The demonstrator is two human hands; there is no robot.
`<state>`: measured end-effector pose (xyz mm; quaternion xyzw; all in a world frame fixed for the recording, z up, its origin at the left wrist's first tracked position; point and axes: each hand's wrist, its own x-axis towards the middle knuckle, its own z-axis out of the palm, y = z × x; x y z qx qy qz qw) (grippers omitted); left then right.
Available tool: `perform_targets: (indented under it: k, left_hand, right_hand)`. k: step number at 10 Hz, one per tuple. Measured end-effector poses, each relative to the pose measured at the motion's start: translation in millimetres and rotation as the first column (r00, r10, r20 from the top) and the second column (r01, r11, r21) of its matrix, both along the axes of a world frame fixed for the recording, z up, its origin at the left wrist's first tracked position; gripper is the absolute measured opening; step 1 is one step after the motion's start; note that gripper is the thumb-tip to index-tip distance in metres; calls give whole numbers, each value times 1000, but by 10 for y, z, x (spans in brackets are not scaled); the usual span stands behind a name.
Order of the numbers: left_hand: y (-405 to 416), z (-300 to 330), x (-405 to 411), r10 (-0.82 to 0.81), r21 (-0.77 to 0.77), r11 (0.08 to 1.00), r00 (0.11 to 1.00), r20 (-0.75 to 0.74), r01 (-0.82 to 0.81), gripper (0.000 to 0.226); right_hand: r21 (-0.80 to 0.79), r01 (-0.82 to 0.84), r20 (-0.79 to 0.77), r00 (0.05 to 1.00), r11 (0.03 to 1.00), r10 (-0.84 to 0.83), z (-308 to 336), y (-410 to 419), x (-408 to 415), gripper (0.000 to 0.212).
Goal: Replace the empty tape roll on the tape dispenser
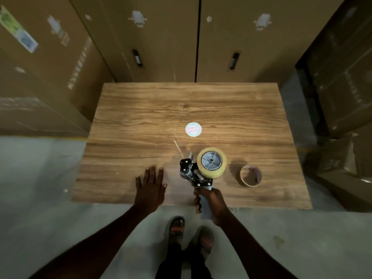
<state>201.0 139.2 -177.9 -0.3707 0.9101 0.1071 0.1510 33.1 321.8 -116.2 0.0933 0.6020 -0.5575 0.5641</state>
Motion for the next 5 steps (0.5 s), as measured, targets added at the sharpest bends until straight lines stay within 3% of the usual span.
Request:
perform_targets:
  k: [2, 3, 4, 5]
  left_hand:
    - [-39, 7, 119, -36, -11, 999, 999, 5, 36, 64]
    - [-13, 22, 99, -16, 16, 1000, 999, 33, 15, 64]
    - [-38, 34, 79, 2, 30, 1000, 1000, 22, -3, 64]
    - [-25, 90, 83, -1, 49, 999, 1000, 6, 1, 64]
  right_hand:
    - [46, -37, -6, 999, 998, 37, -78, -241, -158, 23]
    - [135, -76, -92, 992, 988, 89, -147, -320, -222, 20]
    - [323, -215, -351, 877, 922, 328, -223, -412, -340, 43]
    - [513, -270, -506, 671, 815, 541, -209, -423, -405, 66]
